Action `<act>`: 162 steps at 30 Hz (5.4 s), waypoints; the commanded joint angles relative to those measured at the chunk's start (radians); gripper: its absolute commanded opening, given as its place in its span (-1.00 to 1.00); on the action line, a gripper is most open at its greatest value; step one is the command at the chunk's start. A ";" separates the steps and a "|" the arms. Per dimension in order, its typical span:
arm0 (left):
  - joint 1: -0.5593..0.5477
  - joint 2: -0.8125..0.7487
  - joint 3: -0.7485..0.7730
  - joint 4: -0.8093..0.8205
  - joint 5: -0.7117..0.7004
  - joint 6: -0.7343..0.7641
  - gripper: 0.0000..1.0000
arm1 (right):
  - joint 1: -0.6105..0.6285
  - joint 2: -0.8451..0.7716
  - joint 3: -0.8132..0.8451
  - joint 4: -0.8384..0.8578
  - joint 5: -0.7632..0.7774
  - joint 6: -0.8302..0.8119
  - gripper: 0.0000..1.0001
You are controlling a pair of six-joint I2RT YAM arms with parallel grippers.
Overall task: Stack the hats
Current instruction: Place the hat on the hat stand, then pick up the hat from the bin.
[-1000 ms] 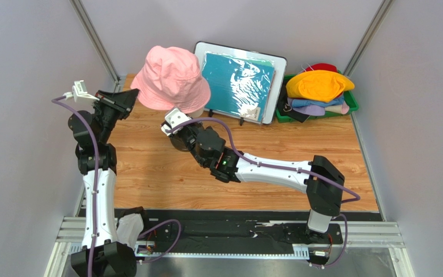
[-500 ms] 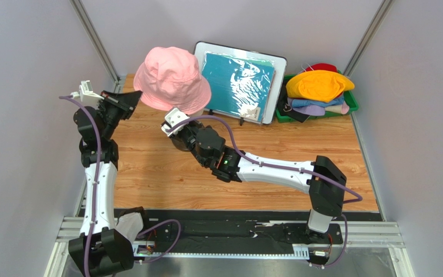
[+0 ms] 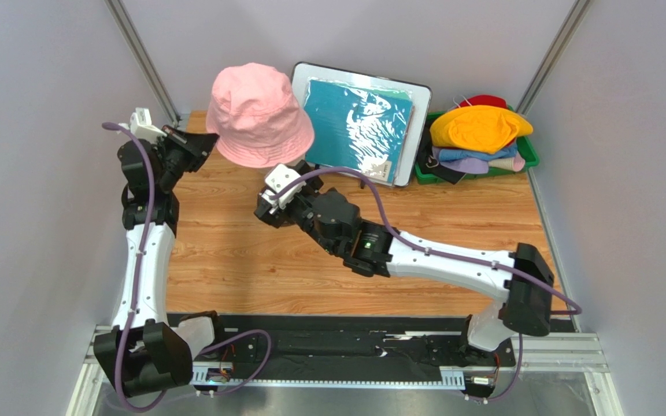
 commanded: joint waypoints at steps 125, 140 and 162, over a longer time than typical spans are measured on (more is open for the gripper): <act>-0.178 -0.245 0.098 -0.640 -0.348 0.712 0.87 | -1.217 -0.310 -0.002 -0.813 -0.295 0.680 0.93; -0.319 -0.220 0.089 -0.677 -0.414 0.760 0.78 | -1.364 0.069 0.126 -0.602 -0.270 0.905 0.69; -0.327 -0.200 0.093 -0.683 -0.416 0.760 0.78 | -1.360 0.320 0.257 -0.536 -0.157 0.997 0.42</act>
